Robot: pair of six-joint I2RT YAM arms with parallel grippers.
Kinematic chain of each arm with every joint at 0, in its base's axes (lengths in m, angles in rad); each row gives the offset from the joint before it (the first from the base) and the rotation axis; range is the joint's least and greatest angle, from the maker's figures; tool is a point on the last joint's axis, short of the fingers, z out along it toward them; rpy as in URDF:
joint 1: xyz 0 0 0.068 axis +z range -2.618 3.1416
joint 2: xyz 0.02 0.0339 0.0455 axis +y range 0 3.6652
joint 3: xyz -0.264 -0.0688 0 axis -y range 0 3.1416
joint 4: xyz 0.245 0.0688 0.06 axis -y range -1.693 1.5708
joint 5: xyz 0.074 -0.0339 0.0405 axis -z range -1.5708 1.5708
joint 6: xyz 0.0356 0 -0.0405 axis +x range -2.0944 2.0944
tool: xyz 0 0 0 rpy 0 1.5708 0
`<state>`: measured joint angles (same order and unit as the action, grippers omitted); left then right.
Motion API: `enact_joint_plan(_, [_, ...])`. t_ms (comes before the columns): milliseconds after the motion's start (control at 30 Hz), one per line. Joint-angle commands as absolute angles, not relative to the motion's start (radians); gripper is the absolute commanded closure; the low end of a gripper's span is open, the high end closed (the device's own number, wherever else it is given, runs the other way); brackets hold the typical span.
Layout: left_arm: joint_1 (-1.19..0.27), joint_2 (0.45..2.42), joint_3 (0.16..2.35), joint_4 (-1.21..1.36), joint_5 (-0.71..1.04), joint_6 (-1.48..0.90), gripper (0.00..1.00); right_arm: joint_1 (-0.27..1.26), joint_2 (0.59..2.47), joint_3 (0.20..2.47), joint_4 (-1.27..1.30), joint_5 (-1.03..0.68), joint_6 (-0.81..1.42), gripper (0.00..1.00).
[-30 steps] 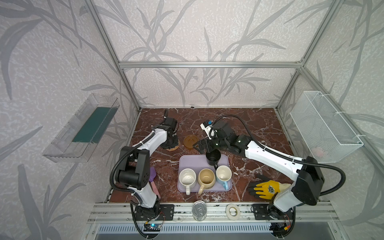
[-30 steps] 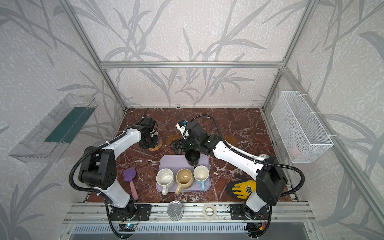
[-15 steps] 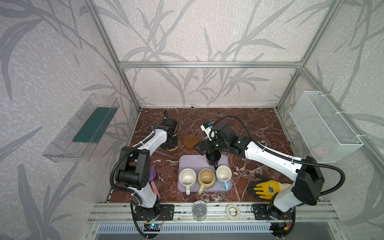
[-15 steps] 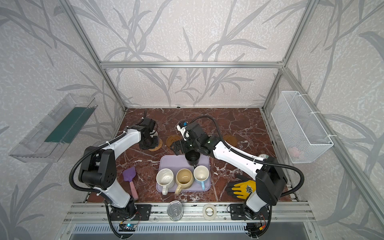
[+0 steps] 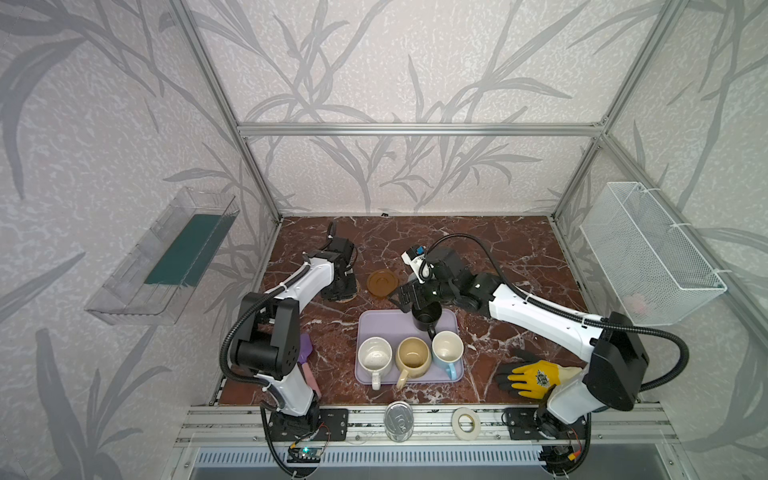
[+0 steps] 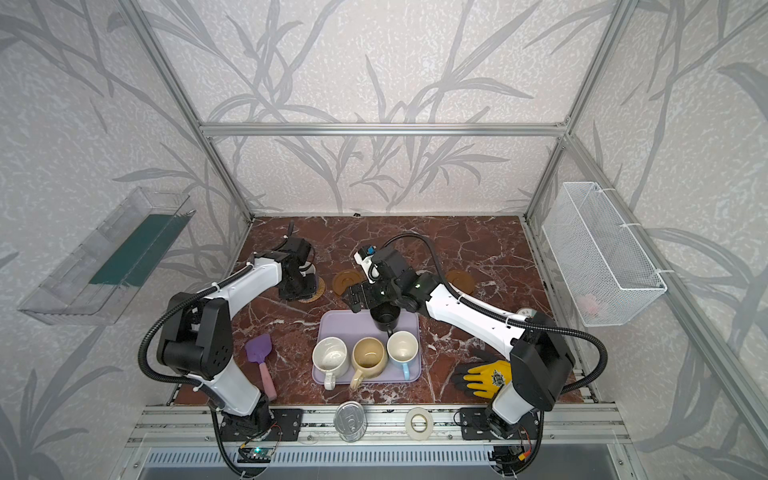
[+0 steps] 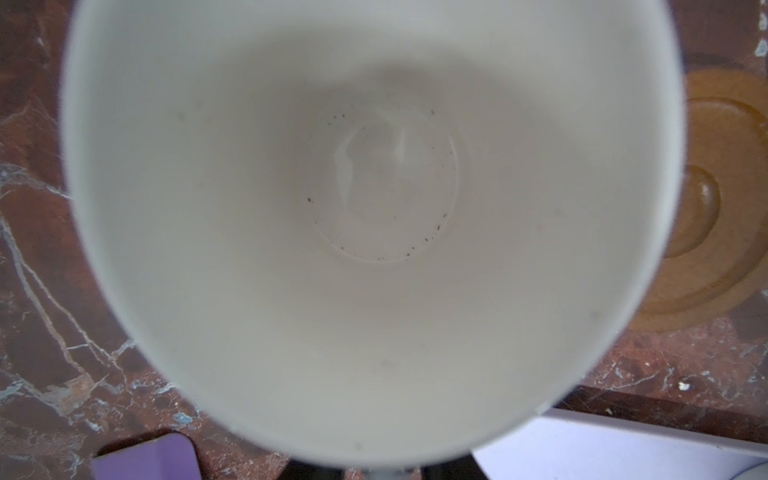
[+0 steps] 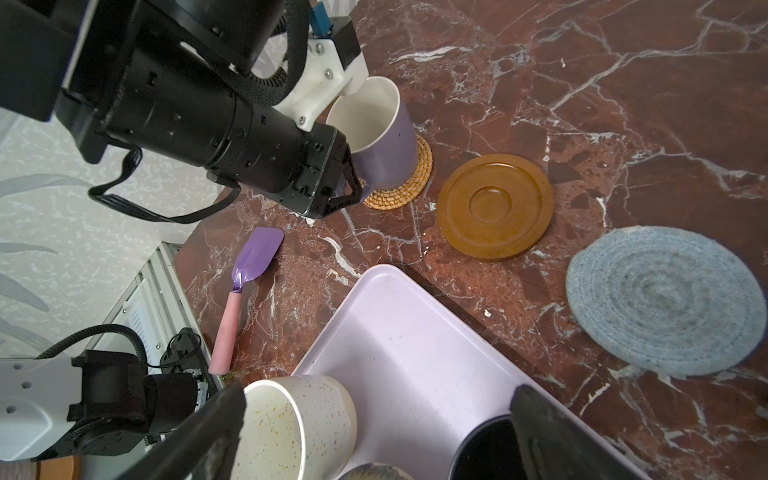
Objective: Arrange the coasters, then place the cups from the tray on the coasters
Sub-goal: 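Lower lavender mug onto woven rattan coaster with left gripper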
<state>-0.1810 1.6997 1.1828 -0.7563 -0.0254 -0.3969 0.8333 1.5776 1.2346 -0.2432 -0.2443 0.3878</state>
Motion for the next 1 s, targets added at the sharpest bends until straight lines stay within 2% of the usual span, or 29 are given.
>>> enact_joint_plan(0, [-0.176, 1.698, 1.206, -0.791, -0.038, -0.410, 0.64, 0.836, 1.566, 1.249, -0.262, -0.242, 0.369, 0.01])
enact_joint_plan(400, [-0.176, 1.701, 1.221, -0.786, -0.036, -0.419, 0.42, 0.836, 1.567, 1.256, -0.272, -0.243, 0.364, 0.01])
enact_joint_plan(733, [-0.175, 1.682, 1.236, -0.797, -0.050, -0.420, 0.19, 0.836, 1.568, 1.280, -0.298, -0.223, 0.353, 0.01])
enact_joint_plan(767, [-0.176, 1.679, 1.236, -0.796, -0.049, -0.422, 0.09, 0.837, 1.568, 1.279, -0.300, -0.222, 0.354, 0.01])
enact_joint_plan(967, [-0.171, 1.670, 1.243, -0.797, -0.048, -0.423, 0.07, 0.836, 1.569, 1.276, -0.301, -0.219, 0.360, 0.01])
